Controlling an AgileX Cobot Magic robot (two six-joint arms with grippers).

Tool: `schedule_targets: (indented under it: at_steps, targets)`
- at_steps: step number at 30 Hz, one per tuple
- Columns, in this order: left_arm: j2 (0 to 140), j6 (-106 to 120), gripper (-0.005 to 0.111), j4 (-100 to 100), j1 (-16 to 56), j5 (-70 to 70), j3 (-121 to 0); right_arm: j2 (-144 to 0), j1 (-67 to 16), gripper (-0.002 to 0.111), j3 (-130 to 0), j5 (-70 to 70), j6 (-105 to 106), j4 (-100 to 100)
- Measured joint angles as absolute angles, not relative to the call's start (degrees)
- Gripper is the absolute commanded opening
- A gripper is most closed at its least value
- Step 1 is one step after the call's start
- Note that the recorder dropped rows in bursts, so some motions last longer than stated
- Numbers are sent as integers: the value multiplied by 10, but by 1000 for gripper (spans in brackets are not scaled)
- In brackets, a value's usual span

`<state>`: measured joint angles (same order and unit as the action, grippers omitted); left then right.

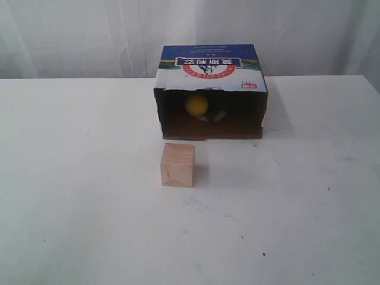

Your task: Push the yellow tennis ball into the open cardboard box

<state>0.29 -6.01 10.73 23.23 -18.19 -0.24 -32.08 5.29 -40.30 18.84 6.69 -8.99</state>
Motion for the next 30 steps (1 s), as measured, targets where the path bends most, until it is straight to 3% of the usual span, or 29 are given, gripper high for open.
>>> schedule_targets:
  at_steps: [7,19,26,30]
  targets:
    - [3,-60,0,107,232,-182,-2,-194,23,0,-373,215,94,-120]
    - [3,-60,0,107,232,-182,-2,-108,21,0,-368,549,40,-230]
    - [3,-60,0,107,232,-182,-2,-104,20,0,-364,437,110,-149]
    - [3,-60,0,107,232,-182,-2,-91,21,0,-289,268,106,-85]
